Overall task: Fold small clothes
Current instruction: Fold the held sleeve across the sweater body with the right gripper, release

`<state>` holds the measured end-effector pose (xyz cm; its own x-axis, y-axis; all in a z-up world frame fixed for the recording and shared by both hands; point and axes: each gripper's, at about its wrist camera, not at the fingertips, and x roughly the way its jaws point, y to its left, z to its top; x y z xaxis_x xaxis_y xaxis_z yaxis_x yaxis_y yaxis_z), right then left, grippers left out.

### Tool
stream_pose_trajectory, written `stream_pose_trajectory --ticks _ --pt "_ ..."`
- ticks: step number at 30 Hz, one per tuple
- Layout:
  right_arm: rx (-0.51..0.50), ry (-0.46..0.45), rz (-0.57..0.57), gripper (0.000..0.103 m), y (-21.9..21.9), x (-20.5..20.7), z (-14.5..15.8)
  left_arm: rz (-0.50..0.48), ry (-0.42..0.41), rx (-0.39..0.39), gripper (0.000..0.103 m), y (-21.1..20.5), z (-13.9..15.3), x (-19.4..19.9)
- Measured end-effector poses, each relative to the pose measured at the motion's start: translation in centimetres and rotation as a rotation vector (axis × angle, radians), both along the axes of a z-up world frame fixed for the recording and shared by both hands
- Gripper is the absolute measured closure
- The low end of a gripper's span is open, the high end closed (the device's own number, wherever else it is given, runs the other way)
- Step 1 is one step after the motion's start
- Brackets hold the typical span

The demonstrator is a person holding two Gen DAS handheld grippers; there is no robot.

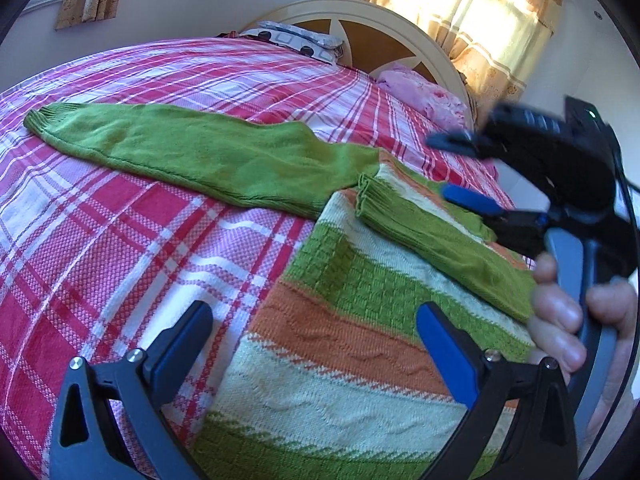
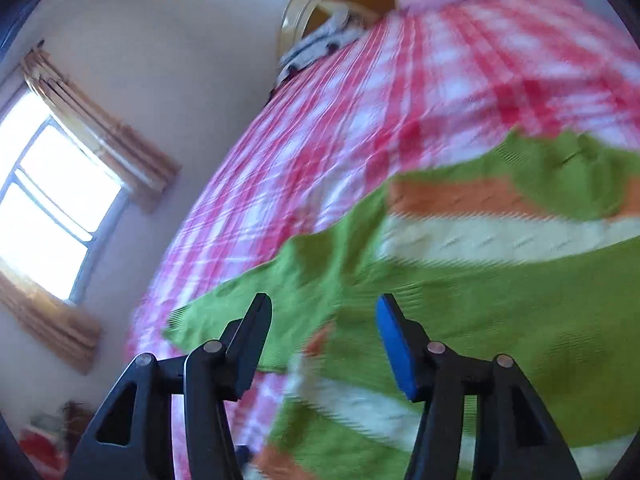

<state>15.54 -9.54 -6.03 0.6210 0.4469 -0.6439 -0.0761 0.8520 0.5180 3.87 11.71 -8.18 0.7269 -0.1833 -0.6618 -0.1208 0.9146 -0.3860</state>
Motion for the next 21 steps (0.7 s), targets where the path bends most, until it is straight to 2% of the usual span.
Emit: stream_pose_trajectory --ticks 5,8,9,14,16,18,21 --pt "-0.248 0.016 -0.007 0.058 -0.7 -2.0 -1.3 0.0 0.005 0.002 0.0 0.1 -0.1 0.3" --pt "-0.317 0.042 -0.021 0.058 -1.1 -2.6 -3.7 -0.001 0.01 0.009 0.0 0.0 -0.1 0.5" --pt "-0.34 0.009 -0.031 0.058 -1.2 -3.0 -4.5 -0.002 0.015 0.011 0.0 -0.1 -0.2 0.6" --pt "-0.485 -0.032 -0.034 0.056 0.3 -3.2 -5.2 -0.002 0.029 0.031 0.0 -0.3 -0.3 0.9" --pt "-0.51 -0.036 -0.035 0.056 0.6 -3.1 -5.1 -0.002 0.033 0.042 0.0 -0.4 -0.4 1.0" --pt "-0.479 -0.038 -0.061 0.056 -0.1 -3.5 -4.4 -0.002 0.033 0.046 0.0 -0.4 -0.4 1.0" --pt "-0.439 -0.113 -0.183 0.056 -2.6 -5.5 -1.9 -0.002 0.03 0.04 0.0 -0.2 -0.4 0.8"
